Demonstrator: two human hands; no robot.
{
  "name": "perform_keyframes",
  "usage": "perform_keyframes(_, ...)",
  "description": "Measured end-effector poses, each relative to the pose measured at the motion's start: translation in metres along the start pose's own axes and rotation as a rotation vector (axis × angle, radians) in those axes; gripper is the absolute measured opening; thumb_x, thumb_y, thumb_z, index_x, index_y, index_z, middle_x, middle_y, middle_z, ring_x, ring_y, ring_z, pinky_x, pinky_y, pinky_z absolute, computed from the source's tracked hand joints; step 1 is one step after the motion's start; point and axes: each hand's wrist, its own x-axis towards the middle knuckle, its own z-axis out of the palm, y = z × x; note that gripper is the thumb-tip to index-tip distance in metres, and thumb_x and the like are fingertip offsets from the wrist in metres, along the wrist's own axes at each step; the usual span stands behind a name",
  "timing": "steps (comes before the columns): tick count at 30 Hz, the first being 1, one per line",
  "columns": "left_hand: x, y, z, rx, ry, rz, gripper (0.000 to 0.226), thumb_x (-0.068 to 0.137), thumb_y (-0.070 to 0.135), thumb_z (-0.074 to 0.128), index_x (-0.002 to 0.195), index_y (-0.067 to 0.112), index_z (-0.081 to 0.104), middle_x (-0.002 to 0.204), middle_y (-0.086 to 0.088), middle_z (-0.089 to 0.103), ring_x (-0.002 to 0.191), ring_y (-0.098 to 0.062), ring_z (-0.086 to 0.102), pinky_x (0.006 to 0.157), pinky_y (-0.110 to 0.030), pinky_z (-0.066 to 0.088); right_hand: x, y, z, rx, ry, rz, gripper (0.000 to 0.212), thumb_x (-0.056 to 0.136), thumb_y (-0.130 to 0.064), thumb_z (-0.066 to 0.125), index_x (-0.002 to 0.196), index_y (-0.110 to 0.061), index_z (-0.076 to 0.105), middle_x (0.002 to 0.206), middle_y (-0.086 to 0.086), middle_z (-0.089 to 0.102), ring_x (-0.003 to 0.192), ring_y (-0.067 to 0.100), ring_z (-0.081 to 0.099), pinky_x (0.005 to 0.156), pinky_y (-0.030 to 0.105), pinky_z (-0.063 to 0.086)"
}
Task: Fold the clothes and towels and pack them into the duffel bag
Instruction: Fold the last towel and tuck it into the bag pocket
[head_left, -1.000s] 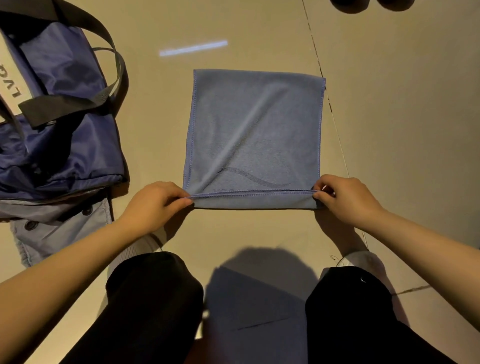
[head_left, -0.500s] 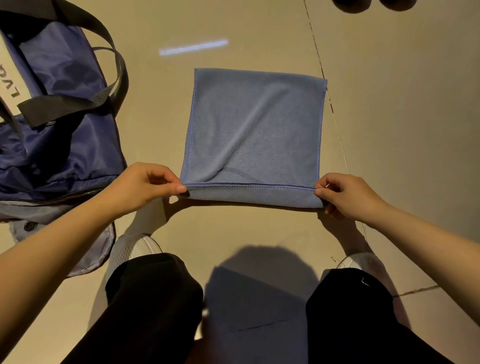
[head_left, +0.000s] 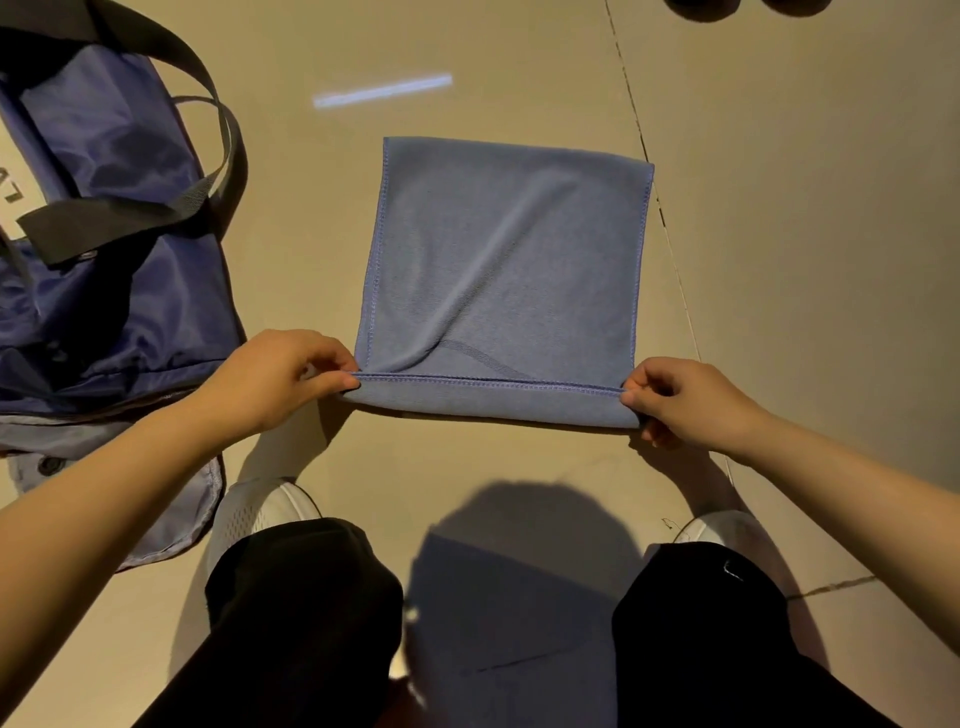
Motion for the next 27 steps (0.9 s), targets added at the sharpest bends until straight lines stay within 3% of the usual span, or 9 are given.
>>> perform_keyframes(4,0.000,0.004,-0.001,-0.077,0.058,-0.062,0.002,0.090,0.025,0.063,0.091,0.025,0.064,0.083,0.005,0.066,0.075,-0.006,0.058,0.064,-0.021,0.042,-0.006,0.002,-0.006,0.191,-0.045,0.028,0.005,0.091,-0.006,0.061,0.088,-0.007,0.063,0.066,0.008,0.062,0.055,0.016,0.061,0.057,0.028,0.053)
perform_keyframes(9,-0.003,0.015,-0.012,-0.173,0.030,-0.150,0.012,0.086,0.019,0.069,0.085,0.031,0.065,0.077,0.011,0.067,0.063,-0.010,0.062,0.064,-0.028,0.050,-0.019,-0.008,-0.021,0.219,0.038,-0.045,0.005,0.089,-0.005,0.063,0.085,-0.008,0.065,0.064,0.009,0.063,0.053,0.015,0.063,0.054,0.026,0.052)
perform_keyframes(13,-0.016,0.042,-0.045,-0.236,0.065,-0.135,0.007,0.085,0.015,0.068,0.085,0.022,0.066,0.064,0.020,0.065,0.045,-0.005,0.057,0.045,-0.011,0.043,-0.050,-0.035,-0.047,0.235,0.168,-0.138,0.003,0.088,-0.002,0.064,0.086,-0.004,0.064,0.077,0.017,0.065,0.057,0.013,0.066,0.055,0.020,0.054)
perform_keyframes(17,-0.043,0.083,-0.110,-0.329,0.211,-0.105,0.004,0.086,0.013,0.068,0.088,0.017,0.067,0.076,0.012,0.069,0.061,-0.013,0.067,0.054,-0.018,0.054,-0.101,-0.078,-0.081,0.197,0.294,-0.233,0.004,0.089,-0.007,0.063,0.087,-0.010,0.065,0.086,0.007,0.066,0.072,0.017,0.068,0.057,0.019,0.053)
perform_keyframes(20,-0.062,0.116,-0.153,-0.433,0.328,-0.150,0.003,0.086,0.012,0.069,0.087,0.013,0.067,0.073,-0.002,0.071,0.060,-0.010,0.067,0.054,-0.019,0.055,-0.139,-0.111,-0.097,0.170,0.415,-0.282,0.008,0.090,-0.009,0.062,0.085,-0.015,0.063,0.088,0.007,0.066,0.080,0.021,0.066,0.061,0.021,0.052)
perform_keyframes(23,-0.106,0.169,-0.202,-0.275,0.491,-0.038,0.003,0.085,0.019,0.070,0.087,0.018,0.068,0.074,0.001,0.070,0.058,-0.007,0.063,0.051,-0.015,0.050,-0.209,-0.147,-0.117,0.144,0.540,-0.382,0.009,0.093,-0.014,0.059,0.086,-0.019,0.060,0.088,0.004,0.064,0.079,0.019,0.065,0.061,0.024,0.053)
perform_keyframes(27,-0.170,0.227,-0.244,-0.021,0.824,0.108,0.006,0.087,0.025,0.069,0.091,0.027,0.064,0.084,0.006,0.066,0.067,-0.009,0.058,0.060,-0.027,0.043,-0.305,-0.173,-0.140,0.112,0.716,-0.591,0.014,0.094,-0.013,0.057,0.083,-0.022,0.058,0.081,0.007,0.065,0.066,0.023,0.068,0.059,0.038,0.059)
